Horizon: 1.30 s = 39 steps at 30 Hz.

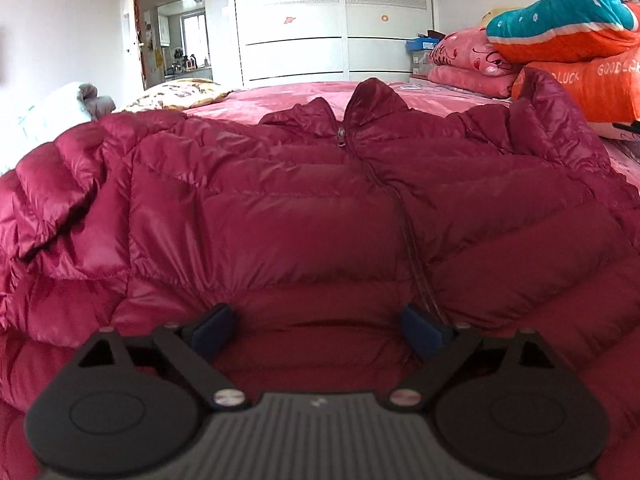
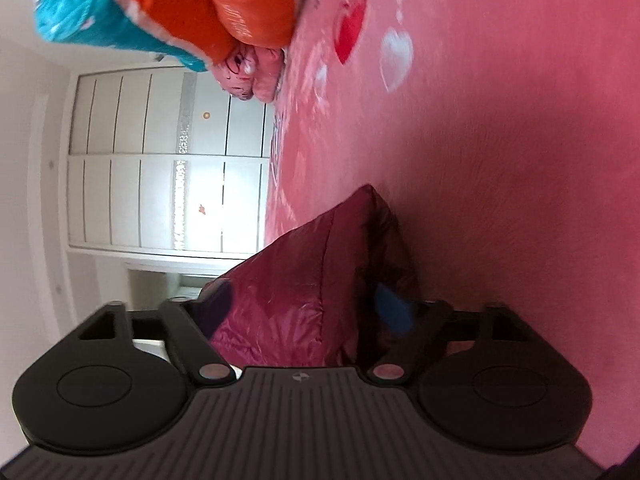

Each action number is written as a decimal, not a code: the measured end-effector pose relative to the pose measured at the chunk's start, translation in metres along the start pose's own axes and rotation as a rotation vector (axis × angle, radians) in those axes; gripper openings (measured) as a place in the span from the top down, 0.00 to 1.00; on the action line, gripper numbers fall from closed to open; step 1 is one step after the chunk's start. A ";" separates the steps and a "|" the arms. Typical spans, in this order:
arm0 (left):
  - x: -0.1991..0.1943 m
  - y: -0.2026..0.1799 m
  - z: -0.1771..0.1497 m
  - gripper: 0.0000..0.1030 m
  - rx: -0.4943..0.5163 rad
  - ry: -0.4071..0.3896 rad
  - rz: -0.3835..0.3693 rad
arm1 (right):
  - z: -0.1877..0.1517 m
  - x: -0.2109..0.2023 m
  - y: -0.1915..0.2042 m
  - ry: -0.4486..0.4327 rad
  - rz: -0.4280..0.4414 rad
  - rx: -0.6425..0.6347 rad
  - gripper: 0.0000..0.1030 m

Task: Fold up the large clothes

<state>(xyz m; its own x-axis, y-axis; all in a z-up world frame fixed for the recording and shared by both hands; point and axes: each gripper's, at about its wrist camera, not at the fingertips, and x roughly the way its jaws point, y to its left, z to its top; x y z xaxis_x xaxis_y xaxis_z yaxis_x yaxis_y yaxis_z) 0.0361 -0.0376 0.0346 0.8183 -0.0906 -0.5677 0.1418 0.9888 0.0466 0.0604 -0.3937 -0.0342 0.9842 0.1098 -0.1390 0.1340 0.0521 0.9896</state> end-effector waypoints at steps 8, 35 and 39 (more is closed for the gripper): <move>0.006 -0.002 0.003 0.08 -0.017 0.012 -0.011 | -0.006 0.003 0.045 -0.028 0.172 -0.075 0.00; 0.011 0.004 0.004 0.06 -0.053 0.025 -0.027 | -0.175 0.004 0.095 0.725 0.205 -0.251 0.00; 0.011 0.005 0.004 0.06 -0.058 0.024 -0.031 | -0.159 -0.033 0.104 0.672 0.161 -0.355 0.00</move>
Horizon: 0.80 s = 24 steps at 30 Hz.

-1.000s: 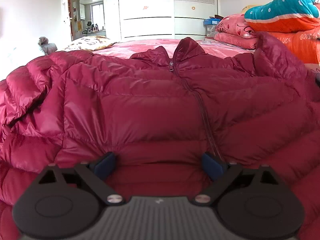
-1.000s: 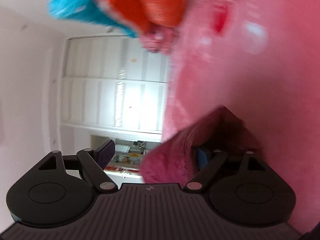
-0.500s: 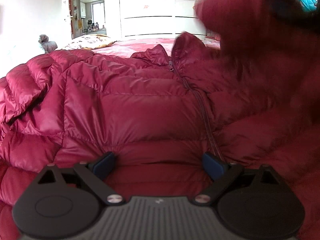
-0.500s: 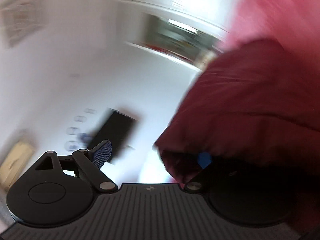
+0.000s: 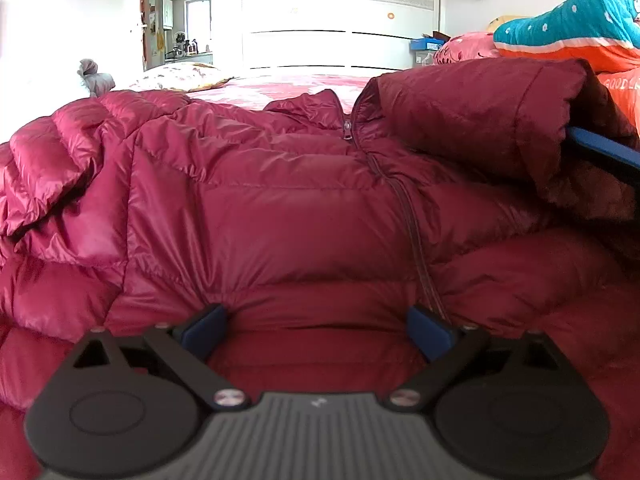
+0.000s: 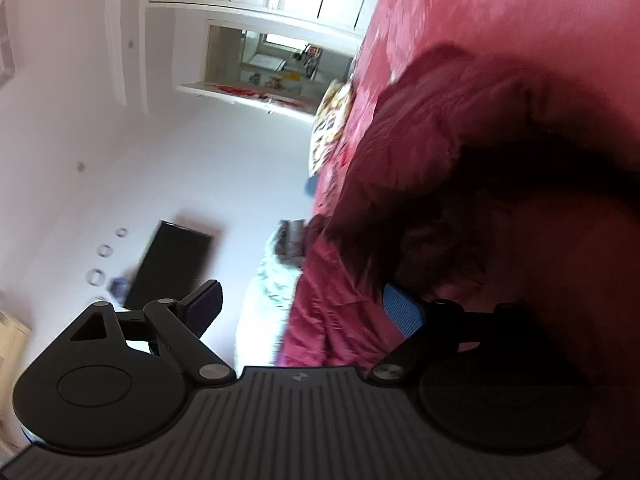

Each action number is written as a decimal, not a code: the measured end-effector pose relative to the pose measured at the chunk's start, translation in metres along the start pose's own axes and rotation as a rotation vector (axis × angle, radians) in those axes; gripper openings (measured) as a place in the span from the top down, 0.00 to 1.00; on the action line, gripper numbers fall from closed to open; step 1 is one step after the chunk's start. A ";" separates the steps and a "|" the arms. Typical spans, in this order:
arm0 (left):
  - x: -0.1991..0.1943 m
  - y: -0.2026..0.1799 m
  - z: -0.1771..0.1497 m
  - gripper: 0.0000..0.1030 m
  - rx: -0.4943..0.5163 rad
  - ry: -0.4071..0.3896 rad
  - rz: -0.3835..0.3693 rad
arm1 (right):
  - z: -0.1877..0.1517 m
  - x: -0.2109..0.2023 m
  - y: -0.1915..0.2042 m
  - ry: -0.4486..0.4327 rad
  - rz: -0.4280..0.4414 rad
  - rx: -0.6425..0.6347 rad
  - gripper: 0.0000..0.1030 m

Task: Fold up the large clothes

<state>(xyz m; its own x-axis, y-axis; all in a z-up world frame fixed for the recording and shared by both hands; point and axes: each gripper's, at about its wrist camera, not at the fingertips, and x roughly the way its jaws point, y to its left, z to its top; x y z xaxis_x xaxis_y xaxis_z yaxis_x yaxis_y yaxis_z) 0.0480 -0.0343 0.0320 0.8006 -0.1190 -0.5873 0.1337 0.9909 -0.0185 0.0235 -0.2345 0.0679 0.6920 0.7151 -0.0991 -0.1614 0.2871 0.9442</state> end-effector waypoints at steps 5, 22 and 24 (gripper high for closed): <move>0.000 0.000 0.000 0.06 -0.002 -0.001 -0.002 | -0.008 -0.055 0.034 -0.194 -0.249 -0.219 0.00; 0.000 0.000 -0.001 0.05 -0.005 -0.002 -0.005 | 0.015 -0.018 0.015 -0.189 -0.939 -0.578 0.44; -0.001 0.000 0.001 0.05 -0.004 0.000 -0.003 | 0.017 -0.005 0.004 -0.160 -0.961 -0.575 0.68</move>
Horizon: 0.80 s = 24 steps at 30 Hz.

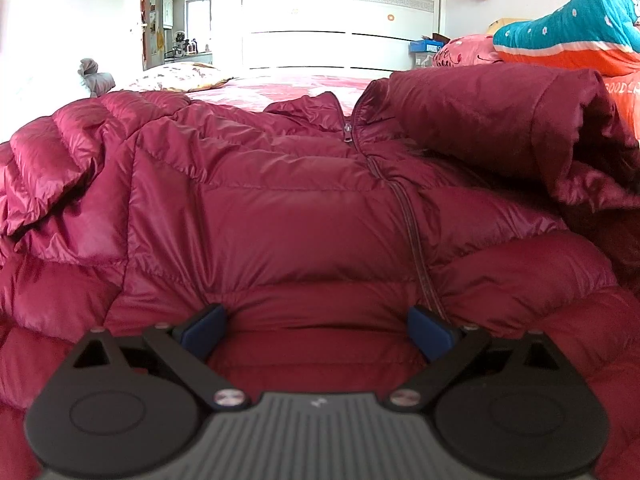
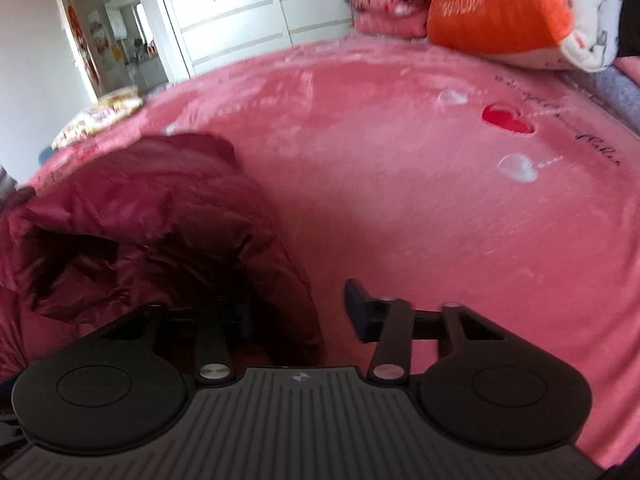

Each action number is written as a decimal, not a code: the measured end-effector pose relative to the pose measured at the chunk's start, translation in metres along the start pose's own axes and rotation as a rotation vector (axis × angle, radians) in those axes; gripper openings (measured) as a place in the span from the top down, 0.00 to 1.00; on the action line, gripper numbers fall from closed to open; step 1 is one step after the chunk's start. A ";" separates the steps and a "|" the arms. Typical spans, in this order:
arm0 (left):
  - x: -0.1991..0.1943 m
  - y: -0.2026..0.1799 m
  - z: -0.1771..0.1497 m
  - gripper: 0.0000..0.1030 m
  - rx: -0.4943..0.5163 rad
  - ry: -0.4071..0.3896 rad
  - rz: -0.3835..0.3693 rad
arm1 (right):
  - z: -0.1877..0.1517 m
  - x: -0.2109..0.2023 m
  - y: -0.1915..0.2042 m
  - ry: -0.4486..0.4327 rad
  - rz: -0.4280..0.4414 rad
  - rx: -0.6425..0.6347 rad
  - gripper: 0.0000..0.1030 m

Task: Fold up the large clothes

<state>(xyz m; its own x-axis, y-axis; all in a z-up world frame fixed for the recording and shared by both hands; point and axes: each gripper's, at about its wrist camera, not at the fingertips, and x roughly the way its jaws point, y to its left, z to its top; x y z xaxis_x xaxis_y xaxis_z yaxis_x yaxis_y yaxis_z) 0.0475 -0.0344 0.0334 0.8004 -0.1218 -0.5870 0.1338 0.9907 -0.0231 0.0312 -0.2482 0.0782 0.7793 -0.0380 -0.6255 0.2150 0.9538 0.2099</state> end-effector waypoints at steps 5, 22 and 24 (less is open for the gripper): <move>-0.002 -0.001 0.005 0.05 0.010 0.011 0.007 | 0.007 -0.001 0.001 -0.052 -0.076 -0.035 0.88; -0.035 -0.035 0.009 0.07 0.224 -0.019 -0.011 | 0.025 -0.058 -0.100 -0.391 -0.799 -0.355 0.90; -0.037 -0.037 0.009 0.07 0.220 -0.008 -0.034 | 0.024 -0.053 -0.125 -0.361 -0.861 -0.363 0.90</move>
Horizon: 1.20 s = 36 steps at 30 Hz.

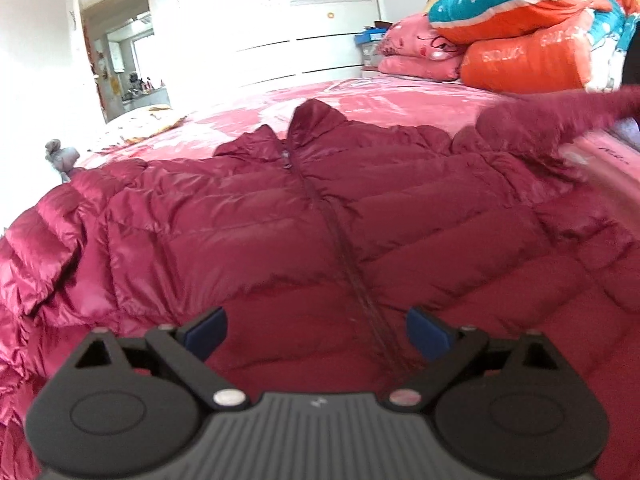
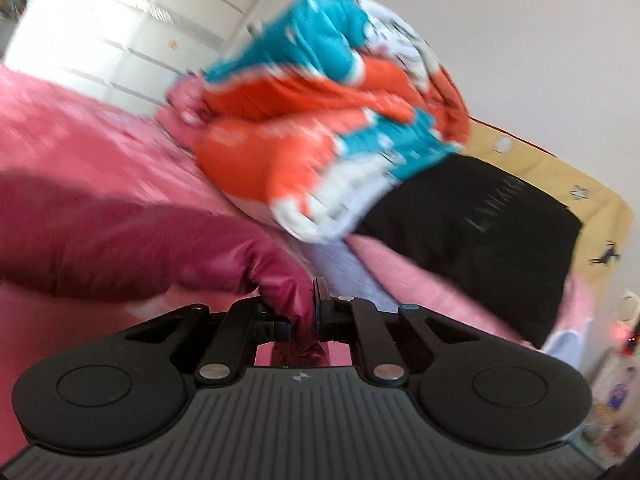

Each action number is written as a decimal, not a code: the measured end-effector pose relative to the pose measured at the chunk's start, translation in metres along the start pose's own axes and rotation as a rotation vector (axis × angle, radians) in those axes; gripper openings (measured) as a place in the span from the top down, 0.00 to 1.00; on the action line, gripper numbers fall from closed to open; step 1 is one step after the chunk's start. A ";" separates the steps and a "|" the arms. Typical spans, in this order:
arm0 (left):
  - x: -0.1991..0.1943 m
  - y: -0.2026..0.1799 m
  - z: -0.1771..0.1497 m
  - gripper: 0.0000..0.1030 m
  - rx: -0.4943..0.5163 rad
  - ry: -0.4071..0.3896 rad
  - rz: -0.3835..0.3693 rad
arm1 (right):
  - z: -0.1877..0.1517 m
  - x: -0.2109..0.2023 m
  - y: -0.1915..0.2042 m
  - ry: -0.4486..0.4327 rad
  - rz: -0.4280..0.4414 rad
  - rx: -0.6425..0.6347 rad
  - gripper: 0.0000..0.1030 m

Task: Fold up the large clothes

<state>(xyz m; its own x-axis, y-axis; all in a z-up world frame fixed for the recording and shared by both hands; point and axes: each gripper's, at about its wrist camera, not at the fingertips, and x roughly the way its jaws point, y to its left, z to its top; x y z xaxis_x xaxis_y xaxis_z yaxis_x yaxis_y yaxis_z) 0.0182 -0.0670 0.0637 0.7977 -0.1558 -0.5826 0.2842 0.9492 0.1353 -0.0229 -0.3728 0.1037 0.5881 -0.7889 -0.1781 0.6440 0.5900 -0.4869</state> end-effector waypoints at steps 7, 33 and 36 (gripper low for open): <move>-0.005 -0.001 -0.005 0.07 -0.032 0.056 -0.058 | -0.054 0.049 0.021 0.104 -0.025 -0.253 0.83; -0.096 0.098 -0.035 0.06 -0.232 0.125 -0.054 | -0.075 -0.081 -0.071 0.418 0.528 0.661 0.00; -0.107 0.126 -0.047 0.06 -0.257 0.125 0.026 | -0.053 -0.106 -0.038 0.473 0.704 0.649 0.00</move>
<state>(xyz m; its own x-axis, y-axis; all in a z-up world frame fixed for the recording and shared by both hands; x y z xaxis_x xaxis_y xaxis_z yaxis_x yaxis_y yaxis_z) -0.0566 0.0822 0.1058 0.7267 -0.1102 -0.6781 0.1071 0.9932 -0.0466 -0.1360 -0.3206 0.0954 0.7695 -0.1396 -0.6232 0.4527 0.8075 0.3782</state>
